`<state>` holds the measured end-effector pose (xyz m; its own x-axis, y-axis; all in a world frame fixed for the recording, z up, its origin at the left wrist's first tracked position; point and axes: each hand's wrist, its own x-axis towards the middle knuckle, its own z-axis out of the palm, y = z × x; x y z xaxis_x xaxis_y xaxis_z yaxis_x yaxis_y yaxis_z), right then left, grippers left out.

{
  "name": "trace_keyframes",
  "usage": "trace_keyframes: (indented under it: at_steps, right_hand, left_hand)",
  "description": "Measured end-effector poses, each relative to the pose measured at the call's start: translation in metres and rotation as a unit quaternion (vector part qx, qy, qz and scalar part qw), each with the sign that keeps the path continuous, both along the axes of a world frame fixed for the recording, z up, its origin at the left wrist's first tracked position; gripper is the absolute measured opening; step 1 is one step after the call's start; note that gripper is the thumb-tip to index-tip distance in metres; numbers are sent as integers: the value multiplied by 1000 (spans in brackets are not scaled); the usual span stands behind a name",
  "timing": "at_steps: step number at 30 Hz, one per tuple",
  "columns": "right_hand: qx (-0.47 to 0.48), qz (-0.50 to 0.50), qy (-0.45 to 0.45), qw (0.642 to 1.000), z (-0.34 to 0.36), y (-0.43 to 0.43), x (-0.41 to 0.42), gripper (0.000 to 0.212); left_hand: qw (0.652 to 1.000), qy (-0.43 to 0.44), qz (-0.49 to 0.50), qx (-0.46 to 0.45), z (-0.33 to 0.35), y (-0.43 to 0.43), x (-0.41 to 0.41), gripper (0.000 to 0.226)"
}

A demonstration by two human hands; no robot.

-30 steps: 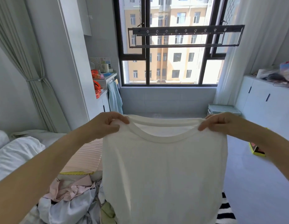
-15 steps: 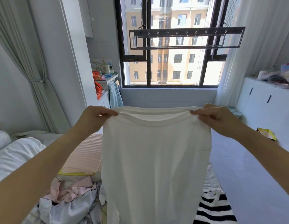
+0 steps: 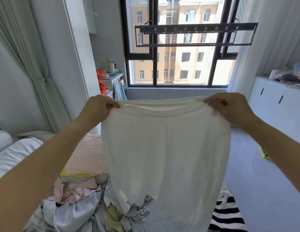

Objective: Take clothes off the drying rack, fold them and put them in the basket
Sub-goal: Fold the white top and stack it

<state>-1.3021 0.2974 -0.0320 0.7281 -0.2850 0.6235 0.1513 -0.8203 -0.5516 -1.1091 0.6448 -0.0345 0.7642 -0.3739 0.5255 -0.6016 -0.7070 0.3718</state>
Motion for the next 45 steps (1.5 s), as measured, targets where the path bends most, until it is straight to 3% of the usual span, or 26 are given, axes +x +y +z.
trace_keyframes:
  at_steps: [6, 11, 15, 18, 22, 25, 28, 33, 39, 45]
  right_hand:
    - [-97, -20, 86, 991, -22, -22, 7, 48]
    - [-228, -113, 225, 941, -41, -38, 22, 50]
    - [-222, -161, 261, 925, -61, -40, 46, 48]
    - [-178, -169, 254, 936, -68, -47, 71, 46]
    - [-93, -166, 183, 964, -55, -66, 109, 34]
    - [-120, -156, 124, 972, -42, -84, 129, 33]
    - [-205, -119, 93, 967, -38, -101, 132, 29]
    - [-251, -75, 63, 963, -59, -113, 114, 25]
    - [-235, -20, 155, 959, -163, -102, 66, 34]
    - [-239, 12, 337, 911, -309, -68, -19, 43]
  left_hand:
    - [996, -40, -11, 83, -36, -11, 9, 26]
    - [976, -73, -15, 204, -67, -21, 27, 26]
    - [982, -14, -22, 186, -84, -38, 44, 26]
    - [993, 76, -23, 84, -86, -55, 62, 28]
    - [999, 24, -18, 24, -58, -81, 92, 27]
    - [993, -74, -11, 96, -32, -94, 113, 30]
    - [972, -167, -5, 168, -20, -92, 127, 27]
    - [940, -231, -30, 248, -29, -83, 117, 20]
    - [923, -202, -110, 308, -117, -56, 66, 38]
    - [892, -67, -213, 394, -277, -11, -7, 58]
